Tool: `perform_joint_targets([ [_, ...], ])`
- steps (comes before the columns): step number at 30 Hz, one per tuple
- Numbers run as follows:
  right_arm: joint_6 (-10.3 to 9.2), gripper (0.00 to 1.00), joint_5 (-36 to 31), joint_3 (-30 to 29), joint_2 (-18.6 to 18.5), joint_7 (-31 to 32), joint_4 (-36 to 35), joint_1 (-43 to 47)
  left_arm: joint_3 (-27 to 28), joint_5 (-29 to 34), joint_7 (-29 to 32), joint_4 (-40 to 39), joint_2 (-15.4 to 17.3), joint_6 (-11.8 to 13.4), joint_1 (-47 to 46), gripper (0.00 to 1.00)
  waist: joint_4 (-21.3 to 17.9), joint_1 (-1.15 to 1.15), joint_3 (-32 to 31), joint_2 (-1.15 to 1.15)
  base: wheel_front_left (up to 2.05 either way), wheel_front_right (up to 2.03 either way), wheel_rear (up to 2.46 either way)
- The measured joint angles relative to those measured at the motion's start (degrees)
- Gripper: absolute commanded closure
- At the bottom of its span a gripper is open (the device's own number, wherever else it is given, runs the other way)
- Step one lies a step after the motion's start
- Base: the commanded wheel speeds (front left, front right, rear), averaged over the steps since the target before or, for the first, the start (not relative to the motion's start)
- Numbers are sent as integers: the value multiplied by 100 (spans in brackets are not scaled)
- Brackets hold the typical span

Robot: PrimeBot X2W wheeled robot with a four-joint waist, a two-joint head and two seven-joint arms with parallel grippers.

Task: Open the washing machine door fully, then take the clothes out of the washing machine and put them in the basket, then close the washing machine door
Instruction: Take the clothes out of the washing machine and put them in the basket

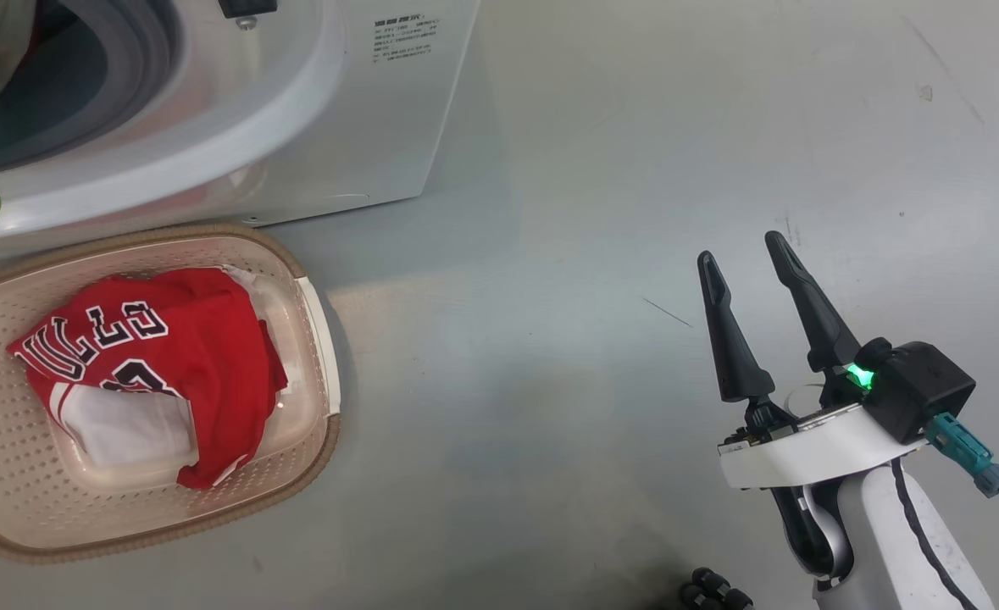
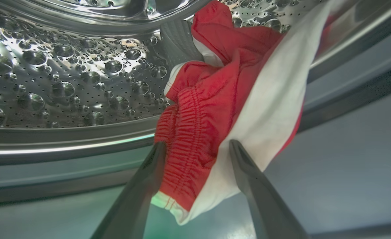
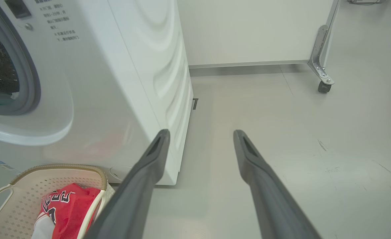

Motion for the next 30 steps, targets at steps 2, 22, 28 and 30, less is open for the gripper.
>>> perform_joint_targets([
  [2, -2, 0, 0, 4, 0, 0, 0, -20, -12, -45, 13, 35, -7, 0, -63, 0, -7, 0, 19, 0, 0, 0, 0],
  [22, -14, 0, 10, 20, 0, 0, -15, -122, -303, -321, 310, 386, 67, -56, -449, 100, -44, 0, 143, 0, 0, 0, 0],
  [28, -57, 0, 31, 22, 0, 0, -16, -176, -386, -356, 257, 415, 97, -69, -502, 100, -43, 0, 158, 0, 0, 0, 0],
  [30, -57, 0, 31, 21, 0, 0, -16, -177, -404, -372, 211, 443, 99, -71, -507, 100, -41, 0, 157, 0, 0, 0, 0],
])
